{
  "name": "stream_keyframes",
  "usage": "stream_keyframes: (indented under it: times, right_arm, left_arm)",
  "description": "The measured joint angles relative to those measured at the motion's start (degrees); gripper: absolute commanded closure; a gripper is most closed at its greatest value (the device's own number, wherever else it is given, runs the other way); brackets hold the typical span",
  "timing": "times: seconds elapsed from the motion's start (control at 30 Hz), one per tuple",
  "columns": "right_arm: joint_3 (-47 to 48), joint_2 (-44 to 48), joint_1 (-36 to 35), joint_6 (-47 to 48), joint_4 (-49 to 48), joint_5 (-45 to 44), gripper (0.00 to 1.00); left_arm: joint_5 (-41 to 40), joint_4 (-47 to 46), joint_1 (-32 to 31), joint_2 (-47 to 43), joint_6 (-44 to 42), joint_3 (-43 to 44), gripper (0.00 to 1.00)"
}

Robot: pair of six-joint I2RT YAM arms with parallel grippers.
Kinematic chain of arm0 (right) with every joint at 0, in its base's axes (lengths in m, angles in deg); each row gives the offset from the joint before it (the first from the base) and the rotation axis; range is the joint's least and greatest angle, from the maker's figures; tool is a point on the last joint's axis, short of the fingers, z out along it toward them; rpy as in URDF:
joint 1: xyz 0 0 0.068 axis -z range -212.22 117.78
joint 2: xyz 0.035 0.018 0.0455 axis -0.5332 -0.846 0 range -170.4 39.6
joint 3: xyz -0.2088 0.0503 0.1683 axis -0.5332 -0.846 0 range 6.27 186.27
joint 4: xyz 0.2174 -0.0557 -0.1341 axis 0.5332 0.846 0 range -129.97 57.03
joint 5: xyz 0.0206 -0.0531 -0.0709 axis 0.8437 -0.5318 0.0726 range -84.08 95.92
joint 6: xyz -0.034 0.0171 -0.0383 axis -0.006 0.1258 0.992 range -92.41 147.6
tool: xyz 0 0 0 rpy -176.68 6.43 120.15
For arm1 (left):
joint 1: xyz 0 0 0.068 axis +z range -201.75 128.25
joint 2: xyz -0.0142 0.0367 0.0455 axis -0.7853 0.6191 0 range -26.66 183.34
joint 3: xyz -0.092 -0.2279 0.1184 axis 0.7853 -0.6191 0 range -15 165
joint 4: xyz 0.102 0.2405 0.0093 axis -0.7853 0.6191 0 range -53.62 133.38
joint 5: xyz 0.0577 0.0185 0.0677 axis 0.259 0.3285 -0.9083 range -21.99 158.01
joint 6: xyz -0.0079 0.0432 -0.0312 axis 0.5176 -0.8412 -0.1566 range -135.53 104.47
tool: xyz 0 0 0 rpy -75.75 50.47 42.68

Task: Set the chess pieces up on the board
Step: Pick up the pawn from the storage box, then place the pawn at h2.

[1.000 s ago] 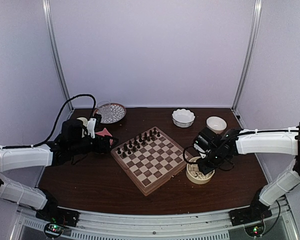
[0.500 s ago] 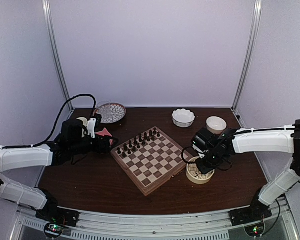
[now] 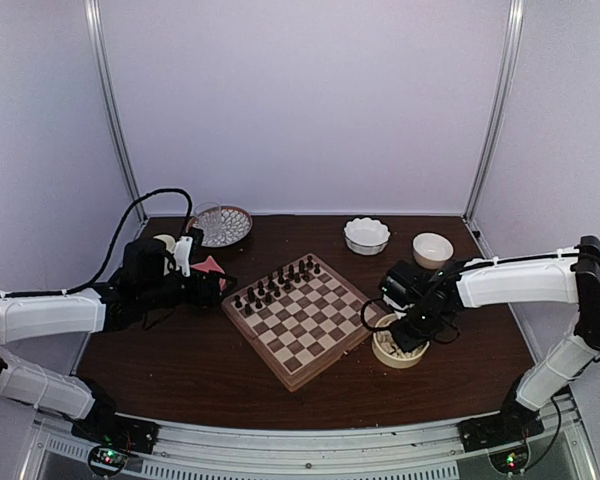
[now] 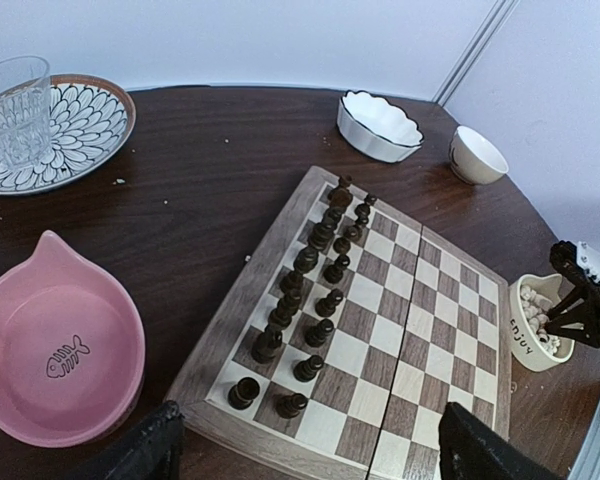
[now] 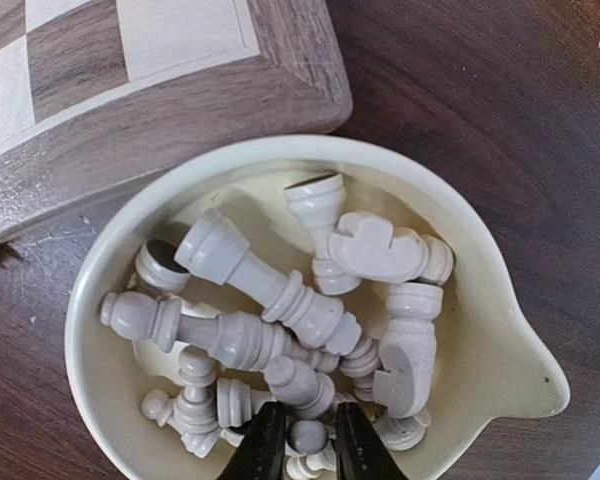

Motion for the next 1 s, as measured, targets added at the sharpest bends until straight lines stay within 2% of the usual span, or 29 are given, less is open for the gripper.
stream_keyframes:
  times: [0.2,0.63,0.83,1.0]
  right_arm:
    - [0.0,0.0,-0.1,0.0,0.0,0.0,0.90]
    - [3.0,13.2,-0.6,0.9,0.0,-1.2,0.86]
    - [7.2,12.3,-0.6,1.6,-4.0,0.5,0.87]
    - [9.0,9.1,-0.6,1.5,-12.6,1.0,0.86]
  left_arm:
    - [0.0,0.0,0.0,0.0,0.0,0.0,0.12]
    - [0.0,0.0,-0.5,-0.2,-0.4,0.0,0.12]
    - [-0.1,0.0,-0.9,-0.5,-0.7,0.0,0.12]
    - [-0.2,0.0,-1.3,-0.7,-1.0,0.0,0.12]
